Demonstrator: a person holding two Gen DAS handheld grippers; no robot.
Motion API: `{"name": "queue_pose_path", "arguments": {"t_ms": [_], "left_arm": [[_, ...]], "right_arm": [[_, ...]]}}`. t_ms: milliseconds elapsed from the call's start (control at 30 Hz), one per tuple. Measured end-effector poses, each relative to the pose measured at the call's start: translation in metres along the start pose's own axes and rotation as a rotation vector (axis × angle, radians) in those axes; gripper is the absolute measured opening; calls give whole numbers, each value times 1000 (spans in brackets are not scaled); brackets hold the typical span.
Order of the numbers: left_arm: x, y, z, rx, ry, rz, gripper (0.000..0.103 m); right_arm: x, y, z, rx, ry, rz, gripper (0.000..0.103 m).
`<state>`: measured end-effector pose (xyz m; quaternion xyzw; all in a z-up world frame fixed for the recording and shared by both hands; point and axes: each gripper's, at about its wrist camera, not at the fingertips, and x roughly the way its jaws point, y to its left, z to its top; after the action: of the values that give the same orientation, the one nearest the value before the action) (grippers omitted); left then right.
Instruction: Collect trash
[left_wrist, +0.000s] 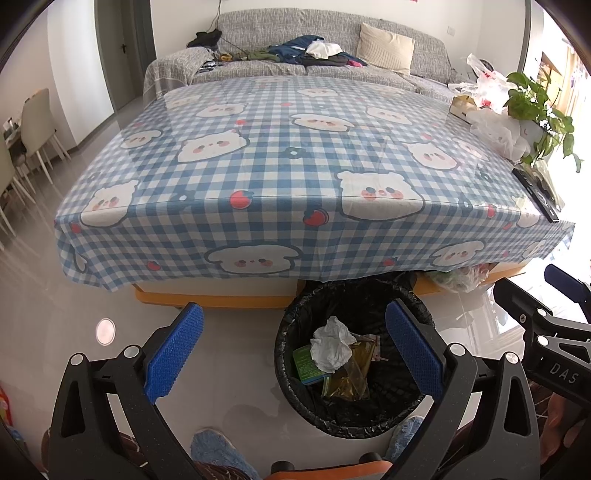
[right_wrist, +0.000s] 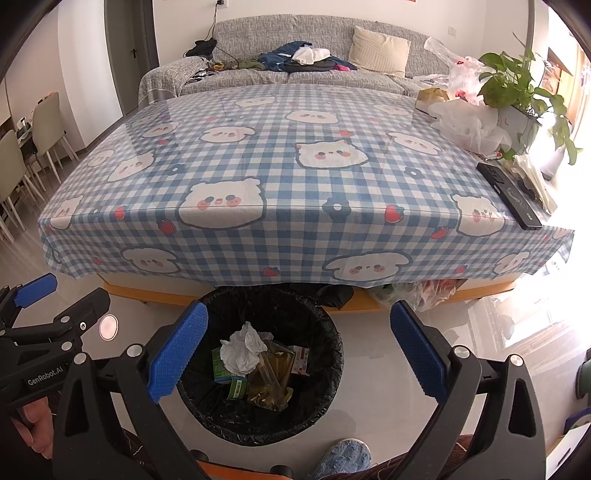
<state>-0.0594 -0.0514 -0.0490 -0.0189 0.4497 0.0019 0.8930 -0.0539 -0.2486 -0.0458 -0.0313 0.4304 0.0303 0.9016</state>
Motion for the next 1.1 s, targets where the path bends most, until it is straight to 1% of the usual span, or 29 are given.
{"name": "queue_pose_path", "arguments": {"t_ms": [267,400,467,633,833,1100], "left_arm": [[0,0,0,0,-1,2,97],[0,2,-1,-4,-3,39,97],[0,2,0,-7,2,26,97],[1,0,0,-4,9,28,97],[-2,-7,0,28,-2,5,97],[-3,-7,0,12,2,-14,97]], "right_arm": [[0,0,0,0,0,-1,95],[0,0,0,0,-1,-1,95],[0,0,0,1,0,0,95],[0,-1,0,2,0,0,95],[0,-1,0,1,0,0,95],[0,-1,0,1,0,0,95]]}}
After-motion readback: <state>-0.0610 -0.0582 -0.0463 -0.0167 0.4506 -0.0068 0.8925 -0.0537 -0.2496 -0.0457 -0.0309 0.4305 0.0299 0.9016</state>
